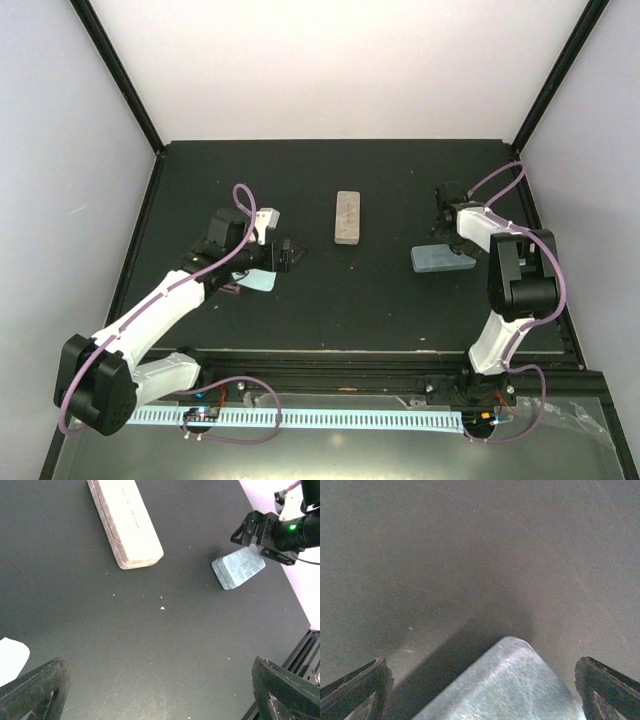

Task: Organize the sunglasses
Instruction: Move the sunglasses case at the center of the board.

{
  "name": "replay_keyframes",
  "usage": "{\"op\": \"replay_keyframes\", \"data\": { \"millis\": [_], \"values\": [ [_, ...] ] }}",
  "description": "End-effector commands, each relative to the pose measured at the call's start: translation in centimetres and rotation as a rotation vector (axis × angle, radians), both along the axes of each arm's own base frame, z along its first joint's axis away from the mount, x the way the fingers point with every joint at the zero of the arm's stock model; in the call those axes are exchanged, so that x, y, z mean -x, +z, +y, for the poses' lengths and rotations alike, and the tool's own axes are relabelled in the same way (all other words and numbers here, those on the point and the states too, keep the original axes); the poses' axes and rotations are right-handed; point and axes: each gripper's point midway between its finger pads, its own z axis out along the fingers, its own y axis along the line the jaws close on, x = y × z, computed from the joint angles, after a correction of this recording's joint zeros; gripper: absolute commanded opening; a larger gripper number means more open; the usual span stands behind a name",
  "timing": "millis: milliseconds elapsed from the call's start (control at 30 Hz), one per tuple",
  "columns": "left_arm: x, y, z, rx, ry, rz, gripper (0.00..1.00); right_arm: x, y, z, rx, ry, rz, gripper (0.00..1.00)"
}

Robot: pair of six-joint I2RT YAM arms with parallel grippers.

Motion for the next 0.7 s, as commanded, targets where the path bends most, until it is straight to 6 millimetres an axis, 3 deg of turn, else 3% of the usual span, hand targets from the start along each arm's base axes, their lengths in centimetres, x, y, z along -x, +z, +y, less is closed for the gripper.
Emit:
{"op": "replay_keyframes", "data": {
  "millis": [0, 433, 667],
  "values": [
    [-0.3, 0.6, -0.7, 0.045, -0.014, -0.005, 0.99, 1.4, 0.4, -0.3, 0.07, -0.023, 0.032, 1.0],
    [-0.5, -0.1, -1.2, 0.052, -0.027, 0.022, 0.99, 7.5, -0.4, 5.3, 0.065, 0.111, 0.078, 1.0],
    [-0.4, -0.2, -1.4, 0.056, -0.031, 0.028, 0.99, 8.6, -0.5, 9.6, -0.164, 0.218, 0.035, 1.0]
  ]
}}
